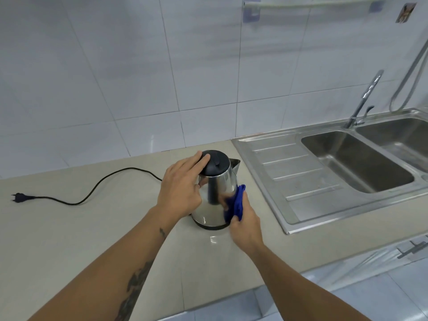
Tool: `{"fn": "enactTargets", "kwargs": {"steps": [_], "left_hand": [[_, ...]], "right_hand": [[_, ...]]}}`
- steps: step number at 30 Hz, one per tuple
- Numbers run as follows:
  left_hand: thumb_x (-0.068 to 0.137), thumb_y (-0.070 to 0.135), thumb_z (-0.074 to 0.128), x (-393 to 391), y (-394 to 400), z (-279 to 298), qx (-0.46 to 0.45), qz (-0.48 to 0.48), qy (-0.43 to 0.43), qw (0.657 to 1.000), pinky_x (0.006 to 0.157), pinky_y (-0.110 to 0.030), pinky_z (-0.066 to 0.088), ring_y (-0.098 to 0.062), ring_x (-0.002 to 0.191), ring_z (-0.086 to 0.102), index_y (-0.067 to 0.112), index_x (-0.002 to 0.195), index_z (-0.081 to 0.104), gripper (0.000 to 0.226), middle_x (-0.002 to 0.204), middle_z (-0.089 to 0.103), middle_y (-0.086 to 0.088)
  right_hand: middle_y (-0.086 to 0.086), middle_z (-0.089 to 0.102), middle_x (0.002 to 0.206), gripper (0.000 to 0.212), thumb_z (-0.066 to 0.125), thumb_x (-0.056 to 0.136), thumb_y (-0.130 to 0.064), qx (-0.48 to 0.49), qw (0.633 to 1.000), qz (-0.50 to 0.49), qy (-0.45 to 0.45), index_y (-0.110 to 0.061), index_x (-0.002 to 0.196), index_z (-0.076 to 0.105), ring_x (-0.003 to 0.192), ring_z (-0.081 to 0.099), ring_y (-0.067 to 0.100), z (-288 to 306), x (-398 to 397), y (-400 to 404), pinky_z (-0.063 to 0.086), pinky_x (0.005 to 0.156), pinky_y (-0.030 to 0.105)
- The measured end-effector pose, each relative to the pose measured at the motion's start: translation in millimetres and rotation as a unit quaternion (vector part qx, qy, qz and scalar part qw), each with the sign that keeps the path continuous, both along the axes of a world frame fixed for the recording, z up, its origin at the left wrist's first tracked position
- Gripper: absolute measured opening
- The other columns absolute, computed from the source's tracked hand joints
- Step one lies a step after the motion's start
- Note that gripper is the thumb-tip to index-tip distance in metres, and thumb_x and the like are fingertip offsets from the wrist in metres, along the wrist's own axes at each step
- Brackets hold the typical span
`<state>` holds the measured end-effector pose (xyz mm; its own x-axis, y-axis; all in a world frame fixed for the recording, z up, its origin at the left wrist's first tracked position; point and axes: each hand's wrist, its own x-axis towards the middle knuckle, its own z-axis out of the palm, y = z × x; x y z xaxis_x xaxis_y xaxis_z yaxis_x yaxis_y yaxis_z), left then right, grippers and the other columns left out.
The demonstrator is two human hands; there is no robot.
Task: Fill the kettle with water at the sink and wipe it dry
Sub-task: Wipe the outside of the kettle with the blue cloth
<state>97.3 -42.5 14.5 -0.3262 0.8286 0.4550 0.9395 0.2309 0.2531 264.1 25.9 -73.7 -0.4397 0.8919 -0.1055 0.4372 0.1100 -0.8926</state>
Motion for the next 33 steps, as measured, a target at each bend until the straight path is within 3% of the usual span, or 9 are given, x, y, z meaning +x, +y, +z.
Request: {"fn": "enactTargets", "kwargs": {"steps": [4, 7, 10, 15, 19, 21, 25, 29, 33], "left_hand": [[0.080, 0.008, 0.068, 4.3, 1.1, -0.6, 0.000, 0.018, -0.006, 1.000, 0.112, -0.037, 0.032, -0.022, 0.135, 0.044, 0.024, 0.148, 0.044, 0.073, 0.155, 0.042, 0.003], [0.080, 0.007, 0.068, 5.6, 1.0, -0.8, -0.002, 0.023, -0.013, 1.000, 0.114, -0.033, 0.028, -0.021, 0.136, 0.042, 0.025, 0.148, 0.043, 0.074, 0.155, 0.041, 0.004], [0.082, 0.001, 0.062, 4.0, 0.0, 2.8, -0.002, 0.023, -0.036, 0.999, 0.113, -0.029, 0.027, -0.020, 0.136, 0.040, 0.027, 0.148, 0.043, 0.073, 0.156, 0.040, 0.006], [0.076, -0.009, 0.050, -4.1, -0.6, 10.6, -0.023, 0.038, -0.066, 0.997, 0.105, -0.026, 0.034, -0.016, 0.137, 0.037, 0.036, 0.149, 0.039, 0.086, 0.157, 0.036, 0.014], [0.075, -0.011, 0.048, -7.1, -0.4, 8.6, -0.006, 0.038, -0.081, 0.996, 0.105, -0.025, 0.034, -0.017, 0.136, 0.040, 0.036, 0.147, 0.043, 0.086, 0.155, 0.039, 0.012], [0.075, -0.011, 0.047, -7.2, -0.8, 7.4, -0.002, 0.038, -0.086, 0.996, 0.109, -0.027, 0.033, -0.018, 0.137, 0.039, 0.034, 0.146, 0.044, 0.084, 0.155, 0.040, 0.010], [0.075, -0.010, 0.045, -4.0, 1.7, 5.4, 0.013, 0.034, -0.097, 0.995, 0.118, -0.040, 0.026, -0.019, 0.138, 0.039, 0.027, 0.145, 0.047, 0.080, 0.155, 0.042, 0.004], [0.080, -0.005, 0.047, 15.7, 12.4, 12.6, 0.036, 0.062, -0.116, 0.991, 0.124, -0.045, 0.009, -0.016, 0.136, 0.042, 0.022, 0.137, 0.054, 0.064, 0.148, 0.049, 0.004], [0.078, -0.002, 0.045, 60.5, 37.4, 19.0, 0.102, 0.024, -0.107, 0.989, 0.121, -0.048, 0.022, -0.018, 0.123, 0.051, 0.018, 0.121, 0.063, 0.051, 0.130, 0.060, 0.005]], "right_hand": [[0.008, 0.059, 0.129, 0.084, 0.046, 0.074, -0.002, -0.056, 0.996, -0.061, 0.042, -0.029, 0.152, 0.029, 0.119, 0.060, 0.032, -2.5, -24.6, -2.7, 0.055, 0.097, 0.045], [0.013, 0.040, 0.151, 0.093, 0.057, 0.080, 0.004, -0.092, 0.985, -0.142, 0.045, -0.022, 0.160, 0.016, 0.137, 0.043, 0.035, 0.5, -47.8, -28.2, 0.045, 0.109, 0.047], [0.014, 0.028, 0.156, 0.099, 0.060, 0.083, 0.005, -0.115, 0.980, -0.154, 0.054, -0.020, 0.163, 0.006, 0.140, 0.037, 0.036, -2.9, -59.8, -50.9, 0.040, 0.114, 0.048], [0.006, 0.062, 0.121, 0.068, 0.058, 0.075, 0.003, -0.148, 0.975, -0.151, 0.066, -0.025, 0.136, 0.049, 0.113, 0.062, 0.033, 4.6, -44.1, -9.6, 0.056, 0.096, 0.050], [0.009, 0.058, 0.130, 0.073, 0.063, 0.078, -0.007, -0.129, 0.981, -0.141, 0.027, -0.020, 0.146, 0.039, 0.118, 0.059, 0.034, 9.8, -54.8, -19.7, 0.054, 0.099, 0.050], [0.008, 0.057, 0.133, 0.080, 0.056, 0.077, 0.000, -0.151, 0.980, -0.121, 0.044, -0.023, 0.151, 0.034, 0.118, 0.059, 0.031, 8.1, -49.7, -34.3, 0.054, 0.098, 0.047], [0.002, 0.070, 0.110, 0.067, 0.044, 0.079, 0.013, -0.215, 0.970, -0.055, 0.101, -0.027, 0.131, 0.058, 0.095, 0.065, 0.021, 16.2, -8.5, -24.9, 0.053, 0.072, 0.029], [0.002, 0.073, 0.104, 0.060, 0.044, 0.081, 0.012, -0.170, 0.979, -0.056, 0.095, -0.026, 0.123, 0.062, 0.098, 0.069, 0.023, 31.5, 29.3, 24.2, 0.056, 0.078, 0.031], [0.006, 0.064, 0.102, 0.061, 0.046, 0.081, 0.011, 0.023, 0.999, -0.026, -0.014, -0.022, 0.131, 0.055, 0.091, 0.063, 0.028, 48.0, 65.9, 86.0, 0.047, 0.062, 0.026]]}}
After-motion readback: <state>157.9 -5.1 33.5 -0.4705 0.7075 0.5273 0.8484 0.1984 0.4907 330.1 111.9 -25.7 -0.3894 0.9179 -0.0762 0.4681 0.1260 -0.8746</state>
